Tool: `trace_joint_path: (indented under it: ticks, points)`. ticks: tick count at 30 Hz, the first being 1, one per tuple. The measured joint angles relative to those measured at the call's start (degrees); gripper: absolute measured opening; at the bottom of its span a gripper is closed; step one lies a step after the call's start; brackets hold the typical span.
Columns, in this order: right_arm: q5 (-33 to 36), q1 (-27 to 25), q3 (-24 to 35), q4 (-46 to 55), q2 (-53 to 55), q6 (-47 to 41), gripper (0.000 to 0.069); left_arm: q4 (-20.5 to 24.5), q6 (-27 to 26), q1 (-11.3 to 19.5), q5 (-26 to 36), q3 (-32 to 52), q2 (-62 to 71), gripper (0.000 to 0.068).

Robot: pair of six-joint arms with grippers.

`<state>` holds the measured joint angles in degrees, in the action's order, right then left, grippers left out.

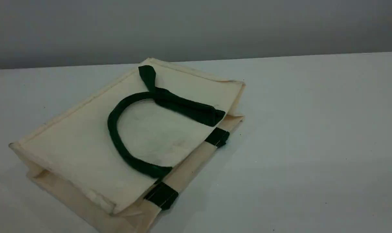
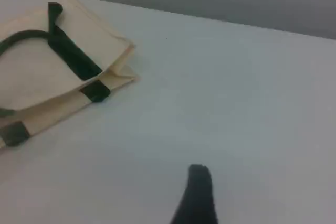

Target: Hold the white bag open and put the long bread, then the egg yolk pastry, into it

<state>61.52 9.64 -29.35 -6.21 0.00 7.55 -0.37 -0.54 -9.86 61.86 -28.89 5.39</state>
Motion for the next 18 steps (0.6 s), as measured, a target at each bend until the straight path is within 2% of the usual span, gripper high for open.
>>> trace_joint_path:
  ticks: [3, 7, 13, 18]
  points:
    - [0.0, -2.0, 0.0, -0.13, 0.0, 0.0, 0.0555, 0.0, 0.0, 1.23, 0.05, 0.0, -2.73, 0.0506]
    - [0.0, -6.23, 0.0, -0.13, 0.0, 0.0, 0.0555, 0.0, 0.0, 4.52, 0.11, 0.0, -5.42, 0.0506]
    - [0.0, -12.28, 0.0, -0.12, 0.0, 0.0, 0.0555, 0.0, 0.0, 6.62, 0.11, 0.0, -5.45, 0.0506]
    - [0.0, -12.63, 0.0, -0.05, 0.0, 0.0, 0.0555, 0.0, 0.0, 8.01, 0.01, 0.0, -5.39, 0.0506]
